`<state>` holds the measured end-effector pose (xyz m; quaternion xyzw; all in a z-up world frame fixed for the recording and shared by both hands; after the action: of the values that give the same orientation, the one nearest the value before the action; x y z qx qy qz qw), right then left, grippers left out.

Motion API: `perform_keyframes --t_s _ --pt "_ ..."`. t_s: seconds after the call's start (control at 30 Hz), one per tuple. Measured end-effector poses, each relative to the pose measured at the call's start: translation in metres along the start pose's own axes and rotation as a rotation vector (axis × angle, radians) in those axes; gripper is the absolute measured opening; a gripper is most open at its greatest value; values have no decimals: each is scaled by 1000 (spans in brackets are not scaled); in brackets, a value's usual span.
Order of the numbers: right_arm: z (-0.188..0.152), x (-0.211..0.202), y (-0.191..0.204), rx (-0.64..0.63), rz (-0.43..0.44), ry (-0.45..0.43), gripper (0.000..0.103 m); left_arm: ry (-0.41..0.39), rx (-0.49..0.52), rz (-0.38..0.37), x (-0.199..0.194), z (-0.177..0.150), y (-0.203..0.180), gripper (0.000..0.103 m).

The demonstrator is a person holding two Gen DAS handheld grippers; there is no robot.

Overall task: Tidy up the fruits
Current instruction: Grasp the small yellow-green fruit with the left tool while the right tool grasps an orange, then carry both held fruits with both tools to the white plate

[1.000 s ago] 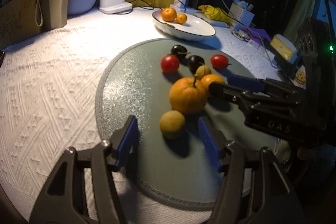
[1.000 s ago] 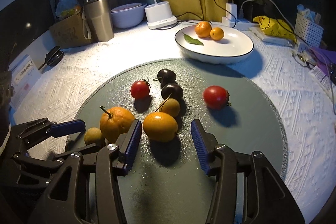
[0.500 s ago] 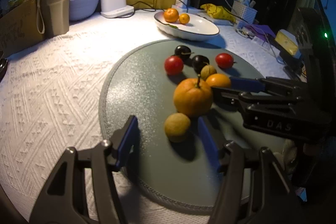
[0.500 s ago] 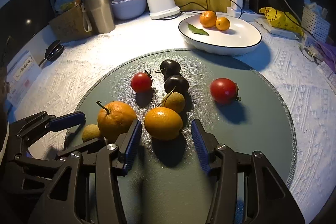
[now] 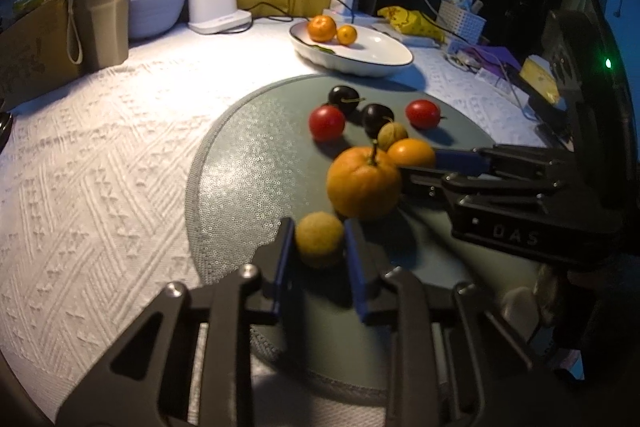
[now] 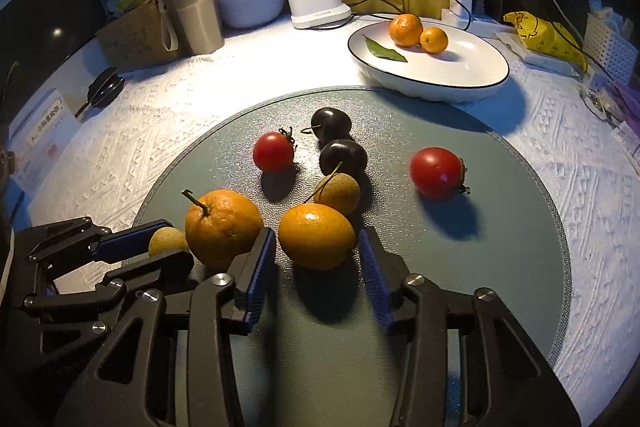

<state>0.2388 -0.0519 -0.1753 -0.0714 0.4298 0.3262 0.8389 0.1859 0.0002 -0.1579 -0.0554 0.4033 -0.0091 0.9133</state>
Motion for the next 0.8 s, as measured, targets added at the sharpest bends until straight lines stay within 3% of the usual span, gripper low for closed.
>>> perform_keyframes --t_s 0.8 --pt "14 -25 2 -35 -15 -66 40 -58 6 29 -19 27 5 26"
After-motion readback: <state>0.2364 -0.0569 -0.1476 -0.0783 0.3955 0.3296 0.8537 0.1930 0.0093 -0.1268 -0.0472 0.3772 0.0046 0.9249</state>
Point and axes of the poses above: each gripper's, at about its wrist camera, not at the fingertips, and x roughly the way its jaws point, y to its left, z to its top, the point moved 10 cm from there along x, roughly the way its jaws point, and after that the axes turned 5 degrees about z, right-handed, at the moved point
